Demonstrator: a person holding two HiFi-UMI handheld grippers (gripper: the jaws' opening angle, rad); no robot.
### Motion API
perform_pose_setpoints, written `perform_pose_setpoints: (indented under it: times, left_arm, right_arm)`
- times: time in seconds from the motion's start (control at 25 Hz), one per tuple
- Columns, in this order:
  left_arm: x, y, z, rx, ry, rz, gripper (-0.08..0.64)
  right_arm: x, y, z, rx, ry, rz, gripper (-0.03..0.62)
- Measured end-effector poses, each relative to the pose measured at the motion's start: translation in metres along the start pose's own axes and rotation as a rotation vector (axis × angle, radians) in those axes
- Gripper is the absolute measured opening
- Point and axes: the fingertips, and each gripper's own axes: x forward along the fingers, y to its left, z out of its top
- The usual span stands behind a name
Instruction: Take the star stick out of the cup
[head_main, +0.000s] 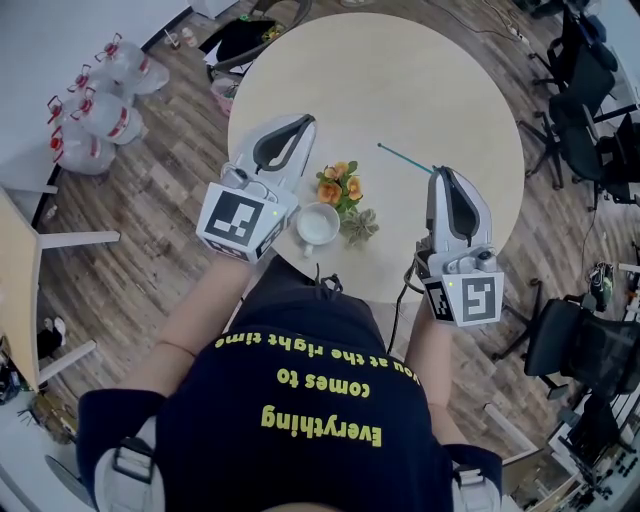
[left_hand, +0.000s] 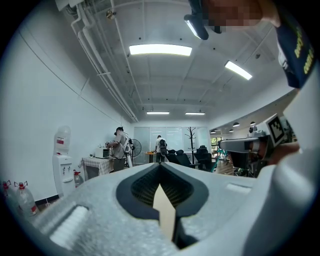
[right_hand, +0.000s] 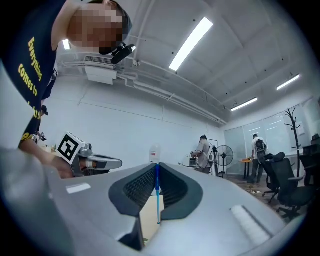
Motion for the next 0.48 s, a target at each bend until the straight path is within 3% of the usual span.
perform_pose_setpoints:
  times: [0.48]
  left_arm:
    - [-0.0025, -0.0002, 0.0004, 0.004, -0.005, 0.000, 0.003]
  right_arm:
    - [0.0023, 0.0016, -0.0041, -0.010, 0.014, -0.015, 0.029]
